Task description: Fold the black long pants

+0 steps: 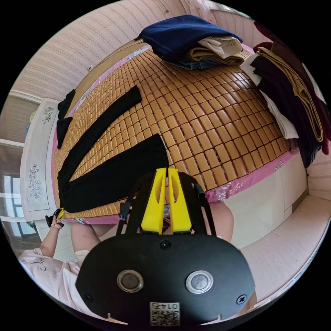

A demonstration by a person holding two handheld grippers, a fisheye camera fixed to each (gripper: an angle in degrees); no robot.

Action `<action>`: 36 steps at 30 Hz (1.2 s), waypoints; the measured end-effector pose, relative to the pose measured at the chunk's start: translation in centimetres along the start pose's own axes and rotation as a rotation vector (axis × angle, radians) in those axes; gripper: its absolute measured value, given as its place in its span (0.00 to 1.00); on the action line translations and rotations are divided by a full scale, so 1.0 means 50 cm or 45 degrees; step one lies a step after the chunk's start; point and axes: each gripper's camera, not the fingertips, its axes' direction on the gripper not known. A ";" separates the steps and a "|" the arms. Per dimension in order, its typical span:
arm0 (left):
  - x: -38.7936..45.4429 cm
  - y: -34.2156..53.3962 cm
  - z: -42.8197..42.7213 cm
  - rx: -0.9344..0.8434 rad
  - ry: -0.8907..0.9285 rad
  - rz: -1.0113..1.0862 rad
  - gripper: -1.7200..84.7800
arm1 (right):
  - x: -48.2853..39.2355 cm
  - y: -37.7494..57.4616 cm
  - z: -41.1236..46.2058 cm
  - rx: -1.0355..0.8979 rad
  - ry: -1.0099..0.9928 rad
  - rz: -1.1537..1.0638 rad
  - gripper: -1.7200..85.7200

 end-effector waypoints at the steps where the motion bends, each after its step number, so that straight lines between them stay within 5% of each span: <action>1: 0.010 0.007 0.003 0.016 0.022 0.035 0.03 | -0.004 0.000 -0.009 0.002 0.014 -0.016 0.02; 17: 0.259 0.008 -0.020 0.332 0.122 0.384 0.01 | -0.177 -0.246 -0.124 0.088 0.120 -0.337 0.02; 22: 0.381 -0.027 0.088 0.485 0.168 0.305 0.02 | -0.250 -0.405 -0.074 0.050 0.072 -0.200 0.02; 27: 0.457 0.018 0.225 0.432 -0.011 0.323 0.04 | -0.288 -0.451 -0.025 0.060 0.052 -0.153 0.10; 32: 0.525 0.086 0.444 0.070 -0.265 0.573 0.03 | -0.343 -0.428 0.087 -0.147 0.356 -0.329 0.08; 36: 0.589 0.139 0.519 0.070 -0.548 0.828 0.02 | -0.400 -0.397 0.101 -0.086 0.574 -0.535 0.05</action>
